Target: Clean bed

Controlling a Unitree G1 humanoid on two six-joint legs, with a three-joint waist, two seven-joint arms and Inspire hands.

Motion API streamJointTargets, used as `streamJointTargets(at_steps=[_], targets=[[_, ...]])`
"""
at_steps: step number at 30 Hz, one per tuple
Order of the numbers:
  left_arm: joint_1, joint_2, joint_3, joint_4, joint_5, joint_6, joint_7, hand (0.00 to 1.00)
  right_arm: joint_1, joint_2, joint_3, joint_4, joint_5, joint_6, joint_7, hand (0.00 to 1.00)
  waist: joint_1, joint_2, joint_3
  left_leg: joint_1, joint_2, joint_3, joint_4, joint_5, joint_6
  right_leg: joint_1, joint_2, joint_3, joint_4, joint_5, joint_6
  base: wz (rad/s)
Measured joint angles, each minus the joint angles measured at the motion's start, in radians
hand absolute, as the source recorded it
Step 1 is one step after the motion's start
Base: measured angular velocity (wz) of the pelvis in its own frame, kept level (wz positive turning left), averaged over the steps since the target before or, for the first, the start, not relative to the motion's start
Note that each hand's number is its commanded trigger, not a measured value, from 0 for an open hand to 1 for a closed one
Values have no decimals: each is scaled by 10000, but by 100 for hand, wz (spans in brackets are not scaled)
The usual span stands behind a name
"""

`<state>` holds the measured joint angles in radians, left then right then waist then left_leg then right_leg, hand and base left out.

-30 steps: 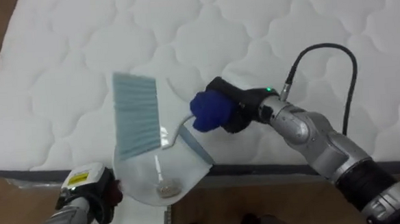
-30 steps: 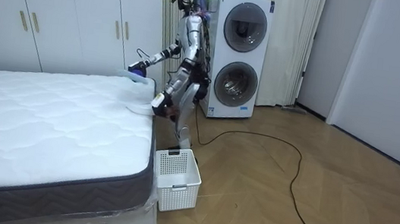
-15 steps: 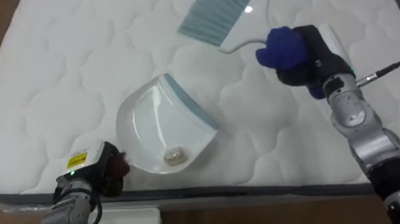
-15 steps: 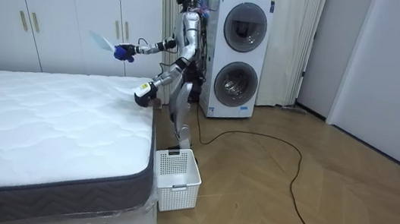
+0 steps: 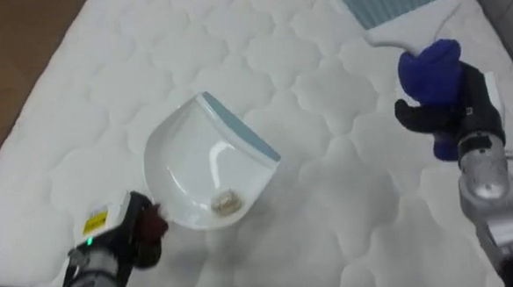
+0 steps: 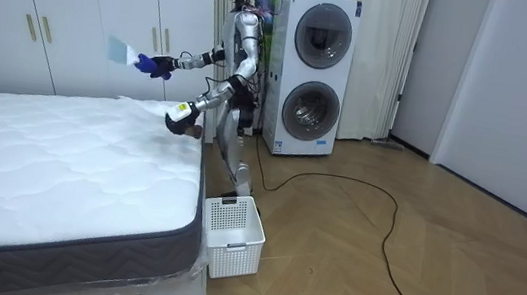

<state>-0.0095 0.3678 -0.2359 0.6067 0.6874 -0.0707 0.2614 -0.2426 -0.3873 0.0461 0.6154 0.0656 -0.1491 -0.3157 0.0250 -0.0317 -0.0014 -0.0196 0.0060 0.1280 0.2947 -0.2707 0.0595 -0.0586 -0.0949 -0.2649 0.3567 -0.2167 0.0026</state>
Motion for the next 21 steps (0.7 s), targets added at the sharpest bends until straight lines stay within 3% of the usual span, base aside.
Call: streamJointTargets(at_steps=[7,9,11,12,13,14,15,16,17,18,19,20,21], targets=[[398,-45,383,-873,-7,-24,0,100,142,6,1,-52,118,-3,15,0,148,-5,4,794,-6,-110,-649,61,-86,674,150,127,-473,6,19,-1],[445,-87,549,-1017,-8,-23,-15,100,207,20,-3,-124,65,-4,15,0,225,7,19,938,3,-581,-752,80,-97,538,200,146,-183,3,23,-10],[585,-260,915,-1277,-16,-28,-32,100,523,52,2,-595,-54,-32,81,0,403,0,13,1019,0,-1445,-708,78,-102,447,224,191,52,7,19,-22],[601,-311,1023,-1321,-13,-28,-43,100,526,61,21,-676,-54,-31,103,0,481,-9,36,950,-22,-1374,-644,72,-111,587,199,175,-80,49,-1,5],[592,-408,1145,-1404,-16,-32,-135,100,556,111,29,-744,-43,-31,100,0,398,-124,121,530,-114,-995,-2,-52,-354,879,96,362,-463,84,-8,43],[557,-487,1112,-1505,-100,-131,-209,100,621,116,-33,-739,39,-27,78,0,323,-234,141,-57,-220,-517,94,-63,-373,1022,10,971,-776,81,9,61],[510,-503,1074,-1556,-110,-255,-252,100,652,101,-102,-741,106,-27,71,0,319,-229,139,-376,-235,-392,-278,124,-339,1012,-14,1135,-831,46,71,64],[514,-492,1006,-1616,-109,-380,-259,100,753,210,-176,-732,125,-13,91,0,382,-420,99,-635,-315,44,-150,666,94,926,-218,1314,-719,-131,376,47],[526,-525,893,-1614,-96,-355,-263,100,768,262,-163,-743,75,-17,240,0,440,-381,122,-602,-347,-1,-46,702,148,751,-250,1174,-437,-190,521,32],[531,-524,862,-1616,-88,-335,-263,100,773,300,-157,-746,54,-21,320,0,557,-365,124,-579,-353,-129,-4,701,149,670,-221,1165,-351,-219,555,0],[529,-500,865,-1616,-90,-330,-232,100,732,312,-52,-786,22,-32,416,0,784,-306,135,-568,-347,-794,48,699,147,326,24,1268,-389,-245,446,-9],[529,-459,907,-1615,-96,-305,-238,100,702,311,37,-894,-57,-55,464,0,815,-175,140,-569,-308,-1664,69,676,107,-129,312,1310,-721,-127,215,-4],[531,-460,965,-1613,-99,-298,-247,100,705,310,37,-959,-144,-67,459,0,806,-123,154,-563,-295,-1926,113,635,37,-336,430,1384,-1010,47,121,29]])
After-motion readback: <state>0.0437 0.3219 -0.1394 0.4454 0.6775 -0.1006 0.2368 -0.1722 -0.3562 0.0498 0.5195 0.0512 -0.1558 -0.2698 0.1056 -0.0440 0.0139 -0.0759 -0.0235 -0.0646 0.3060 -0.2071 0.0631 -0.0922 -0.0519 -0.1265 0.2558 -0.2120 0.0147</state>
